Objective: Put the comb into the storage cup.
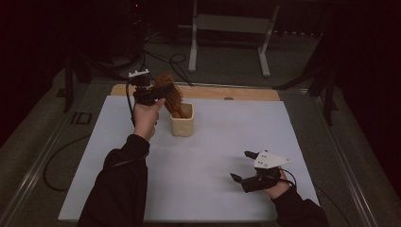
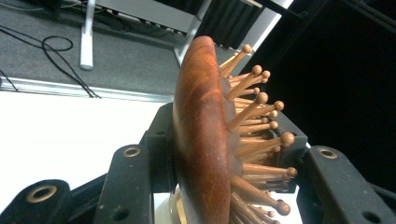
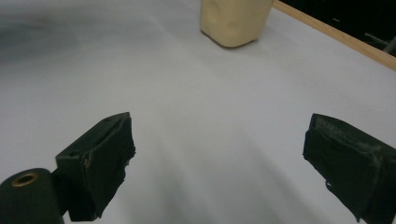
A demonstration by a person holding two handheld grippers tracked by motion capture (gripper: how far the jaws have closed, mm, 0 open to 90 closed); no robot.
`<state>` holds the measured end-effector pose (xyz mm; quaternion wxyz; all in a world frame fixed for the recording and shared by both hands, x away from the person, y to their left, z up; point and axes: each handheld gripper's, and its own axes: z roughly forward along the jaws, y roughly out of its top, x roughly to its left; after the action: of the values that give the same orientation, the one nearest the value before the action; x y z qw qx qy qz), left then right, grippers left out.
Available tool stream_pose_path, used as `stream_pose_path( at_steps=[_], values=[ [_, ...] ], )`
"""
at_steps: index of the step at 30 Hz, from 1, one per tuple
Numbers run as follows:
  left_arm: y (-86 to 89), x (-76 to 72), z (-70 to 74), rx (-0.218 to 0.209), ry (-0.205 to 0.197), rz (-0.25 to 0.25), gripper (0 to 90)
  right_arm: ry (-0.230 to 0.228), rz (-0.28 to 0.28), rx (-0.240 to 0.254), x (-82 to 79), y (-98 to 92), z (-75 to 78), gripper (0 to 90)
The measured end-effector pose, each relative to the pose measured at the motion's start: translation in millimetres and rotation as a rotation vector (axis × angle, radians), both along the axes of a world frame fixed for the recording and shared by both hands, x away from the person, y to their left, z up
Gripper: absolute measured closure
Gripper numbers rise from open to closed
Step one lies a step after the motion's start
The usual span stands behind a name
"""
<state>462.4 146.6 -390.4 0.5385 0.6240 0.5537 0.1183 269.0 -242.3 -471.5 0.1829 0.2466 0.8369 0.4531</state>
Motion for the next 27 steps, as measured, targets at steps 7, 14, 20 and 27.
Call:
stream_pose_path(
  at_steps=[7, 14, 20, 27],
  values=[
    [-2.2, 0.5, -5.0, 0.003, -0.002, -0.023, 53.0, 0.000, 0.000, 0.001, 0.1, -0.1, 0.0, 8.2],
    [-1.6, 0.8, -5.6, 0.003, 0.005, -0.037, 48.0, 0.004, 0.001, 0.003, -1.0, 1.3, 0.0, 8.2],
    [-0.8, -2.0, 0.6, 0.051, 0.003, -0.017, 37.8, 0.004, -0.002, 0.003, -0.9, 0.9, 0.1, 8.2],
    [9.2, -7.7, 4.8, 0.079, -0.023, -0.037, 15.4, 0.002, -0.003, 0.004, -0.6, 0.3, 0.2, 8.2]
  ],
)
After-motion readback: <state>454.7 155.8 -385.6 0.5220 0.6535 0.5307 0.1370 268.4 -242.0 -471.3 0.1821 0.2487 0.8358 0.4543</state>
